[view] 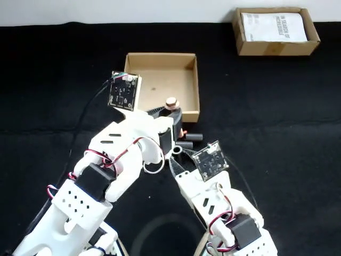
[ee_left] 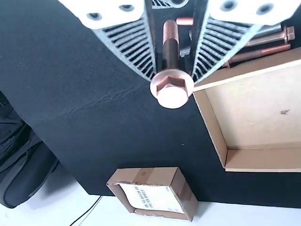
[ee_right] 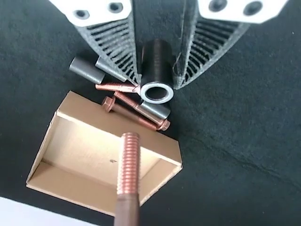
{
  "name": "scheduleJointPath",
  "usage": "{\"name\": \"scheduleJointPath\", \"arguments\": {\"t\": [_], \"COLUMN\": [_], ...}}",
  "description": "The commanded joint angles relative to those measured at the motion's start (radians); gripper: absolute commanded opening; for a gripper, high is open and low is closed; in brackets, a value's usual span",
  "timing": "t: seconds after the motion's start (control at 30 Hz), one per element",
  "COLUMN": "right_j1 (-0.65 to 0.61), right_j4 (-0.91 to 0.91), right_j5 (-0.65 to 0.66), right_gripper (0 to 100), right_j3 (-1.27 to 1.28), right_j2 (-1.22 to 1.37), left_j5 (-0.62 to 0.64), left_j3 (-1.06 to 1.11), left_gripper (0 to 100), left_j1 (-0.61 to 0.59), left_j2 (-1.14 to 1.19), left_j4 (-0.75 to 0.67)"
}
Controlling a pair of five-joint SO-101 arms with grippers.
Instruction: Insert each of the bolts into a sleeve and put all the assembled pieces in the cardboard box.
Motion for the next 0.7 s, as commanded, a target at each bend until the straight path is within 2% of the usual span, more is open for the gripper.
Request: {"name": "scheduleJointPath", "arguments": {"t": [0.0, 0.23, 0.53, 0.67], "right_j1": [0.016, 0.031, 0.031, 0.036], "right_j4": [-0.047, -0.056, -0.056, -0.056], "right_j5": [0.008, 0.008, 0.008, 0.008], "right_gripper": [0.8, 0.8, 0.8, 0.8], "right_j3": [-0.001, -0.001, -0.007, -0.008], "right_j2": [-0.007, -0.007, -0.007, -0.007], "left_j5": [0.000, 0.002, 0.055, 0.052], "left_j3": [-0.021, 0.010, 0.027, 0.022], "left_gripper": [1, 1, 1, 1], "left_j1": [0.001, 0.002, 0.081, 0.076], "left_j2": [0.001, -0.001, -0.001, -0.001], "left_j4": [0.005, 0.003, 0.029, 0.038]}}
